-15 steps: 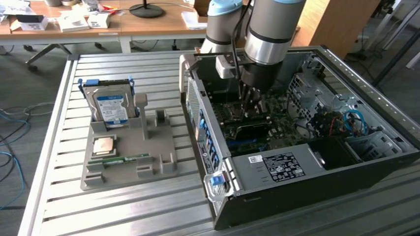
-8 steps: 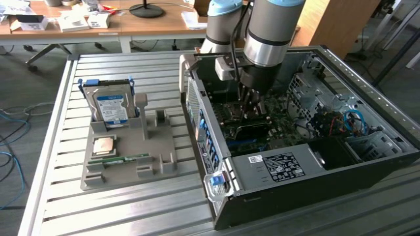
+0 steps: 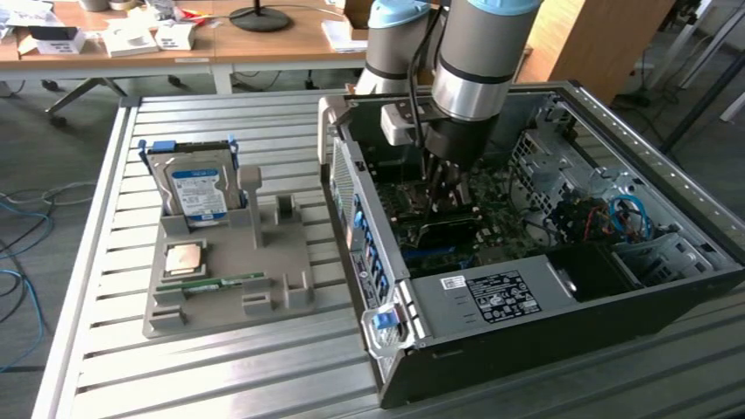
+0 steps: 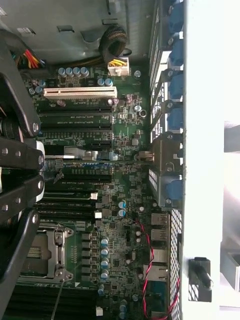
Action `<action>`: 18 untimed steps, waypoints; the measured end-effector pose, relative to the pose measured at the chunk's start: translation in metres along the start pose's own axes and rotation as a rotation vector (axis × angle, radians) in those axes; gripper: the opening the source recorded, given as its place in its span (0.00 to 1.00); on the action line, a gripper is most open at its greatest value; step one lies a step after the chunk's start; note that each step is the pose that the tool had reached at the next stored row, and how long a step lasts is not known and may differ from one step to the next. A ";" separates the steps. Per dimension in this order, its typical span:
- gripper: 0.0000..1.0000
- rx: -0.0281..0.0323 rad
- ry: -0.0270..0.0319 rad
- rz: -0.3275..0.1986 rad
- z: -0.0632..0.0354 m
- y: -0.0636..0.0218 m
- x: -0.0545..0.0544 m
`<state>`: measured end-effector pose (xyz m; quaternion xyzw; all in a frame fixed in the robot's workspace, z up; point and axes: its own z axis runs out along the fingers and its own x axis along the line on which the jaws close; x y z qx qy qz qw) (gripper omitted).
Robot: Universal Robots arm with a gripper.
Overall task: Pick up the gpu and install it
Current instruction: 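Press down on the gpu until it lock into place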
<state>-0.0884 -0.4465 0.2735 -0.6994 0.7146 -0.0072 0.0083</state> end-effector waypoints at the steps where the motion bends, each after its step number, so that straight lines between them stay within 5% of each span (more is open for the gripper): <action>1: 0.11 -0.0001 0.0001 0.000 0.0001 0.0001 0.000; 18: 0.11 -0.0002 0.0003 0.000 0.0033 0.0001 0.001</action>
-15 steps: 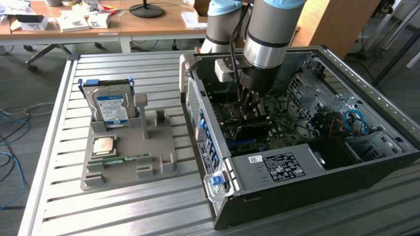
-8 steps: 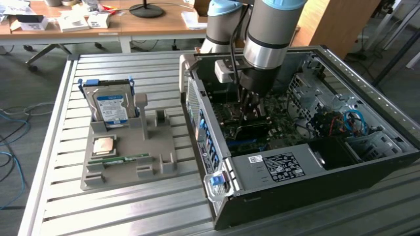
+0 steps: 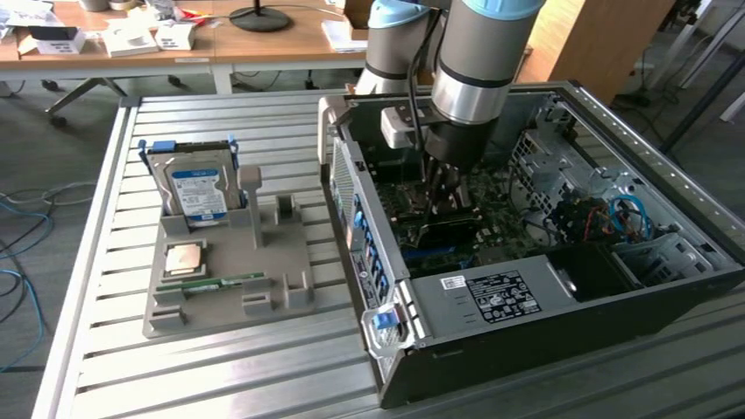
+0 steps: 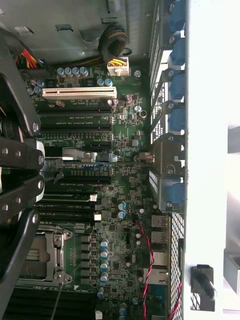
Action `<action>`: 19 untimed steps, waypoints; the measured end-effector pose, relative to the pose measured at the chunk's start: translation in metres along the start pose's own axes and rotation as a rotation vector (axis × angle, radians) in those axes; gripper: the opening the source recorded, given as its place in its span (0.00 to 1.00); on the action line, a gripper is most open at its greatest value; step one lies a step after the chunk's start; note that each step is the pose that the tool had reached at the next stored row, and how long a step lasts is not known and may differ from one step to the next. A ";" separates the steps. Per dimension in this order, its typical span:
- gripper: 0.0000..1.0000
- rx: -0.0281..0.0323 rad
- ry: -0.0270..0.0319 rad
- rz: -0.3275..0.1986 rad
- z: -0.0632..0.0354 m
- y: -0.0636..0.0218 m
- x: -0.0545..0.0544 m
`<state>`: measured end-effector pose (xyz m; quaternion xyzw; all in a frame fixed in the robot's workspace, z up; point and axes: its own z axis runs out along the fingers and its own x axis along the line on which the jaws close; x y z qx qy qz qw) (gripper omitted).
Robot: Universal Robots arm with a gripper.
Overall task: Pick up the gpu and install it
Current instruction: 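Press down on the gpu until it lock into place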
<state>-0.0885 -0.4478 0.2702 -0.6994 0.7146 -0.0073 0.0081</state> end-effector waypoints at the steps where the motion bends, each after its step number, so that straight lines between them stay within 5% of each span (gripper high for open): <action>1: 0.11 0.0000 0.0000 0.000 0.0000 0.0000 0.000; 19: 0.11 0.0001 -0.0004 0.000 0.0017 0.0000 0.000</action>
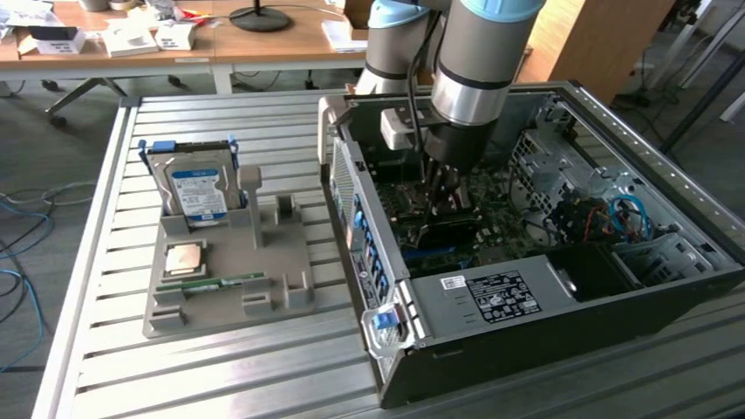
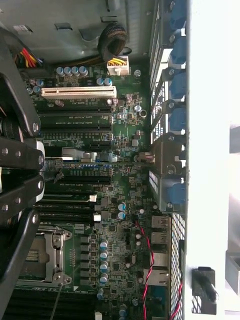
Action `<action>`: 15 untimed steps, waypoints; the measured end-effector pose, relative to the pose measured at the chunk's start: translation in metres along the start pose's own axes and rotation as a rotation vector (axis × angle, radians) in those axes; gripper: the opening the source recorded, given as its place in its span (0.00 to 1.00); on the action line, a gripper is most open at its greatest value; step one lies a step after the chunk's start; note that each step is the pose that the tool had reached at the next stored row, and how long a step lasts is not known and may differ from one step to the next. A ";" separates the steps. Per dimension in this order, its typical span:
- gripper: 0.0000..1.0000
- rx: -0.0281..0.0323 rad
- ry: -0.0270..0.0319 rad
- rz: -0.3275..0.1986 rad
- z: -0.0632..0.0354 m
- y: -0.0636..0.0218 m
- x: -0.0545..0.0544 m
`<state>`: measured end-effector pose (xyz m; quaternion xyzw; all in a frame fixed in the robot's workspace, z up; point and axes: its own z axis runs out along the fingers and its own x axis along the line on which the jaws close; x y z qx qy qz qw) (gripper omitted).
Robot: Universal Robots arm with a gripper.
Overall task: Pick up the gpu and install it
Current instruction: 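Press down on the gpu until it lock into place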
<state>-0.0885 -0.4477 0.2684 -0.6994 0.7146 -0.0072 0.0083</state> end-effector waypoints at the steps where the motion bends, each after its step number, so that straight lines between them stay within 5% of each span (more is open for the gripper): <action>1: 0.11 0.0001 -0.0001 0.000 0.0002 0.0000 0.000; 15: 0.11 -0.0001 0.0002 0.000 0.0015 0.0001 0.000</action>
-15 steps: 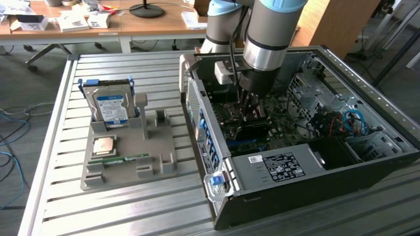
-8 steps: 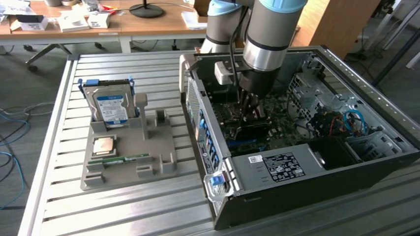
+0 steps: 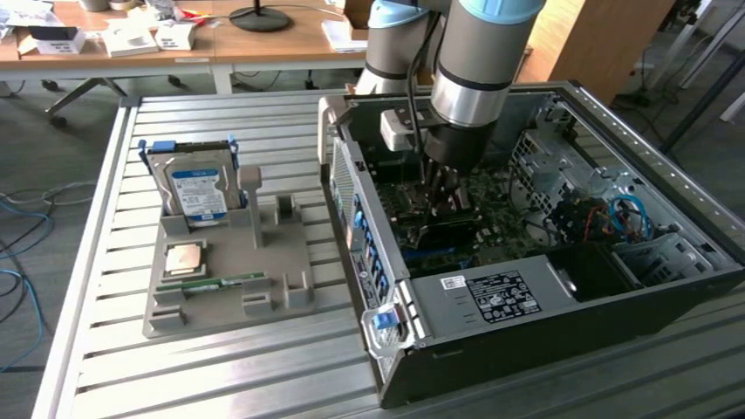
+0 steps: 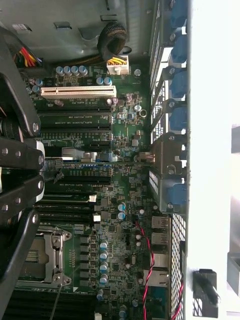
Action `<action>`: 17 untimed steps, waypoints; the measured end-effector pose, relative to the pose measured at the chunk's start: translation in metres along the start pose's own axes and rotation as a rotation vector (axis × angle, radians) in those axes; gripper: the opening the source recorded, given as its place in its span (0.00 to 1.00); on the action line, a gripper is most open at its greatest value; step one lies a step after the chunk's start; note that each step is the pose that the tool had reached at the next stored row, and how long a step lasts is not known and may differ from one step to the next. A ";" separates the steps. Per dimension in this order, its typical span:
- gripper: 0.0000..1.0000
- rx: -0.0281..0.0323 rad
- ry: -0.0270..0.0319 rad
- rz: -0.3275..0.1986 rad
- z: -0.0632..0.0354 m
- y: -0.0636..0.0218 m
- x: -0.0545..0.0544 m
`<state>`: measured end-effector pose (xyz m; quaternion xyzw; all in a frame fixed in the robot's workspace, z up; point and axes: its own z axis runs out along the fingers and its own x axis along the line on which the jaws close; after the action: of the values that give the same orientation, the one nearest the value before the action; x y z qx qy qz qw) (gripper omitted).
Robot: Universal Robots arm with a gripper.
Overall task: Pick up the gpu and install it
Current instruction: 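Press down on the gpu until it lock into place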
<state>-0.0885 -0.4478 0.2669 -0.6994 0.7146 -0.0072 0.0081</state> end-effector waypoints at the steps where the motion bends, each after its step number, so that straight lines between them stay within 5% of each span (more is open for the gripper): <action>1: 0.11 0.0001 -0.0001 0.000 0.0003 0.0000 0.000; 17: 0.11 0.0001 -0.0001 0.000 0.0020 0.0001 0.000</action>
<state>-0.0885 -0.4478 0.2649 -0.6994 0.7146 -0.0072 0.0082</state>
